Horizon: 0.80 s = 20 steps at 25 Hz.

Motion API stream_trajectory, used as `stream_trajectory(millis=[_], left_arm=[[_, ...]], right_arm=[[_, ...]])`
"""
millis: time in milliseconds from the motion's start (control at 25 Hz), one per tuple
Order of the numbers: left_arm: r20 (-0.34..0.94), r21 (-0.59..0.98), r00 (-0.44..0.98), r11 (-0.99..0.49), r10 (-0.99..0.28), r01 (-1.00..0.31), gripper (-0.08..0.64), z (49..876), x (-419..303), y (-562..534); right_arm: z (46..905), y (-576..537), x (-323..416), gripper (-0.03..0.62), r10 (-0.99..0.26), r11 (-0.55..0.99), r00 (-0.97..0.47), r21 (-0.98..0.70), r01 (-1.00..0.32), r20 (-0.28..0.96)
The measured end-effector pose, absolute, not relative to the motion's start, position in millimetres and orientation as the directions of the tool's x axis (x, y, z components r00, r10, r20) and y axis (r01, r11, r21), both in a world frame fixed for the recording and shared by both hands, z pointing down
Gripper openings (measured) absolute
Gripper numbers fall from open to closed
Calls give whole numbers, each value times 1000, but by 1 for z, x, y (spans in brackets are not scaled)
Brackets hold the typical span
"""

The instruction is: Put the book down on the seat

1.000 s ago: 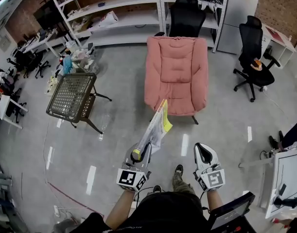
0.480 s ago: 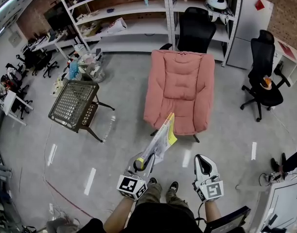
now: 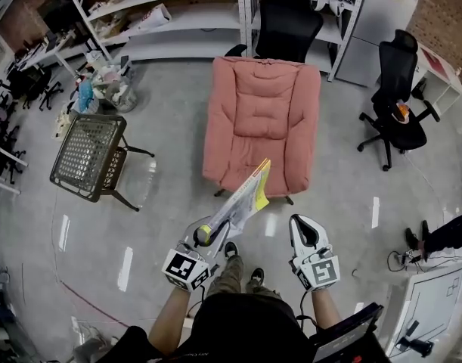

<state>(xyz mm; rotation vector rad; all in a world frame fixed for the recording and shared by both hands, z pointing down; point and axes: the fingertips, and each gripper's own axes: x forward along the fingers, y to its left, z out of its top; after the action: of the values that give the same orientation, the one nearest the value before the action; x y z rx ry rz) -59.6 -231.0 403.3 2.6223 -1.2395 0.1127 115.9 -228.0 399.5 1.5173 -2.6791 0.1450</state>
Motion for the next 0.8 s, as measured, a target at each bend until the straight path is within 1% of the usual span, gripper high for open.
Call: stream_trajectory(millis=[120, 320, 480, 600, 680, 800], left_arm=[[152, 216, 693, -660, -705, -719, 67, 408, -67, -258], [118, 374, 789, -710, -602, -597, 69, 412, -79, -301], [96, 466, 815, -698, -572, -545, 69, 418, -78, -335], [66, 541, 829, -679, -555, -497, 69, 420, -74, -360], [44, 563, 847, -687, -530, -459, 69, 418, -64, -375], [-1, 580, 868, -707, -496, -404, 69, 407, -43, -384]], right_arm=[[401, -255, 102, 21, -847, 519, -519, -33, -854, 111], [407, -295, 94, 27, -850, 507, -504, -22, -862, 154], [416, -325, 108, 50, -845, 513, -513, -41, -857, 150], [428, -354, 123, 92, -824, 540, -541, -57, -840, 171], [433, -376, 134, 115, -803, 565, -571, -87, -820, 170], [429, -404, 143, 180, -743, 642, -656, -136, -755, 134]])
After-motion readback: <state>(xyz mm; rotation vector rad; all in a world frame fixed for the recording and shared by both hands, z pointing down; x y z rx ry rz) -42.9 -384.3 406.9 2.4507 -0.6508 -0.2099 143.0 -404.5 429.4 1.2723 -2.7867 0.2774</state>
